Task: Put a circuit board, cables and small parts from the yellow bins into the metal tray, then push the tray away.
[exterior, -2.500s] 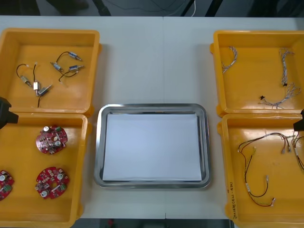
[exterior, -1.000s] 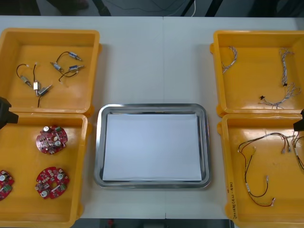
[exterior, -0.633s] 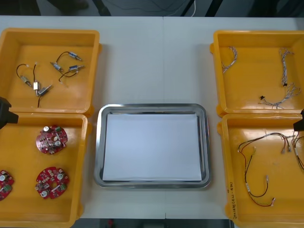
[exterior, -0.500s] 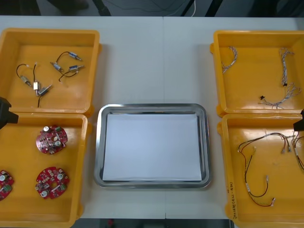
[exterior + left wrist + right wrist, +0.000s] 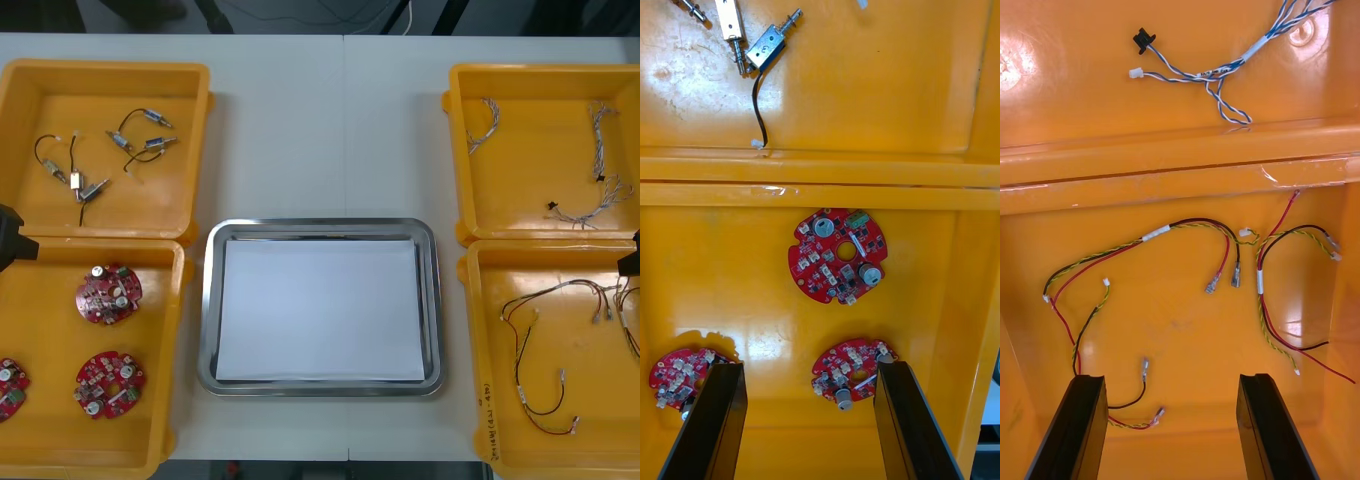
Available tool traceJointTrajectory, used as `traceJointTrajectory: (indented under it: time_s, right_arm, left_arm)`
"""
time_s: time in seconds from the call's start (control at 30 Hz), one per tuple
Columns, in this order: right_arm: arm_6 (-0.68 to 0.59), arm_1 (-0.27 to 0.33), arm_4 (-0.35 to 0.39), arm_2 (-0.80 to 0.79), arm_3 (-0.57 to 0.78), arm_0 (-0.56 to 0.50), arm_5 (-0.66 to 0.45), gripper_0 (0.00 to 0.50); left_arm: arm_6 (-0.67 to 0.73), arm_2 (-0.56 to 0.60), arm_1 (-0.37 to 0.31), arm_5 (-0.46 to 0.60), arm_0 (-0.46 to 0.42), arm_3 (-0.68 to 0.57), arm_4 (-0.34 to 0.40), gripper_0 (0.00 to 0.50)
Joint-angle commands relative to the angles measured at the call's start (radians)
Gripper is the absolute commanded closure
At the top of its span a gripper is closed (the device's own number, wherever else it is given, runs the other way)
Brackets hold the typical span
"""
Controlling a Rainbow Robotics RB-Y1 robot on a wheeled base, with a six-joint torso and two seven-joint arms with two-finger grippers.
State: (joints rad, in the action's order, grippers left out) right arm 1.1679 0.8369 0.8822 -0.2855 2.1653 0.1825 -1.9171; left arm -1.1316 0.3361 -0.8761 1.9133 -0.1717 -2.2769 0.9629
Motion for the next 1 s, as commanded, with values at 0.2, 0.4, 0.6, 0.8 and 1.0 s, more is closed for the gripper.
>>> traceJointTrajectory:
  time_s: [0.2,0.4,0.6,0.8,1.0]
  right_arm:
    - [0.009,0.041,0.006,-0.030,0.005,-0.008,-0.003,0.000]
    - [0.009,0.041,0.006,-0.030,0.005,-0.008,-0.003,0.000]
    - [0.009,0.041,0.006,-0.030,0.005,-0.008,-0.003,0.000]
    - [0.009,0.041,0.006,-0.030,0.005,-0.008,-0.003,0.000]
    - [0.009,0.041,0.006,-0.030,0.005,-0.008,-0.003,0.000]
  left_arm:
    - [-0.020,0.023,-0.047,0.007,0.014,-0.024,0.007,0.000]
    - [-0.020,0.023,-0.047,0.007,0.014,-0.024,0.007,0.000]
    - [-0.020,0.023,-0.047,0.007,0.014,-0.024,0.007,0.000]
    - [-0.020,0.023,-0.047,0.007,0.014,-0.024,0.007,0.000]
    - [-0.020,0.023,-0.047,0.007,0.014,-0.024,0.007,0.000]
